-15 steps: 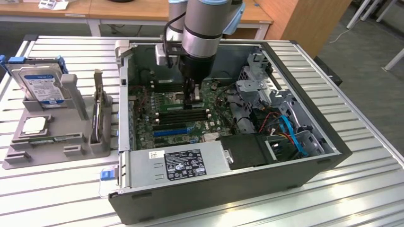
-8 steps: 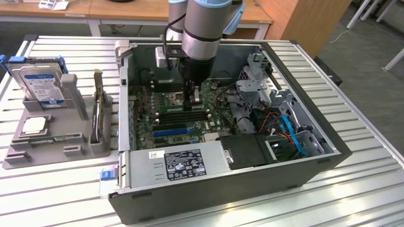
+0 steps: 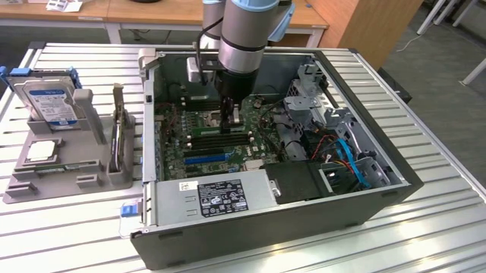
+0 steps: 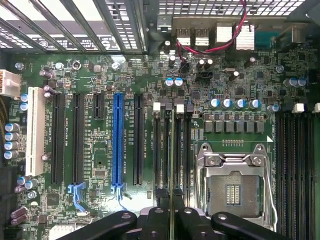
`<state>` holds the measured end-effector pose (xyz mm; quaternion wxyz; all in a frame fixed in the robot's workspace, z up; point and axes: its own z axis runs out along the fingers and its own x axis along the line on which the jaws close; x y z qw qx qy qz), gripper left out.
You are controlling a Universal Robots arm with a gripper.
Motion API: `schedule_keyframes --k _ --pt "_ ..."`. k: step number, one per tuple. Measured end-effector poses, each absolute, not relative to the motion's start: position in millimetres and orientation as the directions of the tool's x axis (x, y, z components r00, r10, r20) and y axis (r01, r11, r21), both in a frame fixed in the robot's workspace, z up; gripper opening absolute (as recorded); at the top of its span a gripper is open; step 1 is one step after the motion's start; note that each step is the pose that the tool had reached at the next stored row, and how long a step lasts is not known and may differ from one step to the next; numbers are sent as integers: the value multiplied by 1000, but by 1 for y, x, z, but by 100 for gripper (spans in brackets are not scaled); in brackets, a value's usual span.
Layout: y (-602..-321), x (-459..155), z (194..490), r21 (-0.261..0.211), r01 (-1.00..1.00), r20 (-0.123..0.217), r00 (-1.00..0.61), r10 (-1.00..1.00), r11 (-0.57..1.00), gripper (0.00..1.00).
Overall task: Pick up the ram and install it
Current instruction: 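Insert the ram into the slot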
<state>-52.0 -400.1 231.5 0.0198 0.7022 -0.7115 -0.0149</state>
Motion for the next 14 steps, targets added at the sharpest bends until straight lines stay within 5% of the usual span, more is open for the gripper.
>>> schedule_keyframes --k 14 --pt "-406 -52 225 49 -999 7 -13 -1000 13 14"
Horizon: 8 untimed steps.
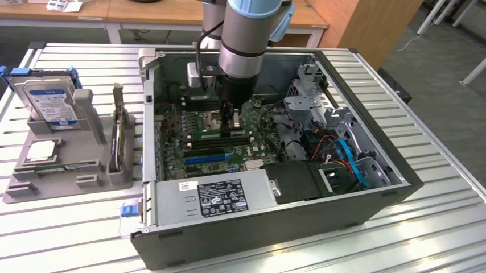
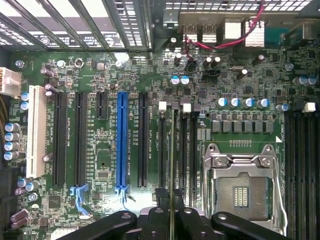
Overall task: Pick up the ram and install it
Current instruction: 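Insert the ram into the slot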
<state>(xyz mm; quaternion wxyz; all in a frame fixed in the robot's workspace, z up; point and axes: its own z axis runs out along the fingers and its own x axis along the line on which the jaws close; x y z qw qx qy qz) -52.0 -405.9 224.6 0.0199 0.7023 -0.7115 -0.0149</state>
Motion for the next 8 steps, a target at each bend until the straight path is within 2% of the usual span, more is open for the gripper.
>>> schedule_keyframes --k 8 --pt "-408 -52 224 49 -999 7 -13 -1000 13 14"
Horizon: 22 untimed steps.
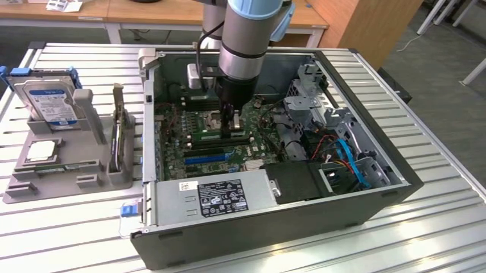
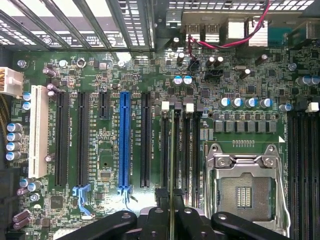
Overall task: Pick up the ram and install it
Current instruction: 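Insert the ram into the slot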
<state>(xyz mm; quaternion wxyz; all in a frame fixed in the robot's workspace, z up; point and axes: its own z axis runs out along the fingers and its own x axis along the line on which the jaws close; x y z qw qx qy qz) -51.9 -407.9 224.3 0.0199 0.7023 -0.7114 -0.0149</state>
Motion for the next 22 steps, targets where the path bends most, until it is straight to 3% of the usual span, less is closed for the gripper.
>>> schedule_keyframes --k 22 --pt "-409 -52 224 49 -999 7 -1 -1000 2 14"
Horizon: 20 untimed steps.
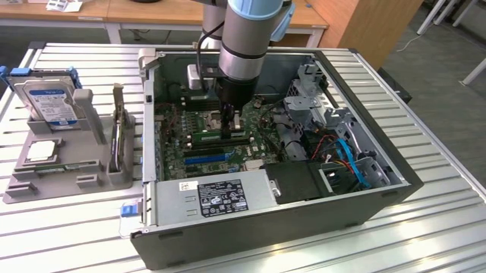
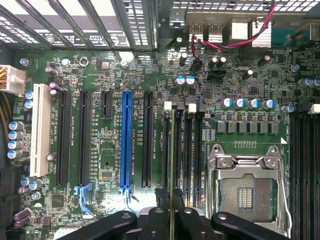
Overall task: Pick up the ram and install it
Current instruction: 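Insert the ram into the slot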
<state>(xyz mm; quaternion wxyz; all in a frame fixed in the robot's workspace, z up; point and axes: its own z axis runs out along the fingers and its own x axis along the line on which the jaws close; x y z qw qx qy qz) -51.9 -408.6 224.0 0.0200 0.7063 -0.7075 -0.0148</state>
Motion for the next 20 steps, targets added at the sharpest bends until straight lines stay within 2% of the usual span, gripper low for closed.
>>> schedule_keyframes --k 20 --pt "-409 -51 223 49 -999 7 -2 -1000 2 14"
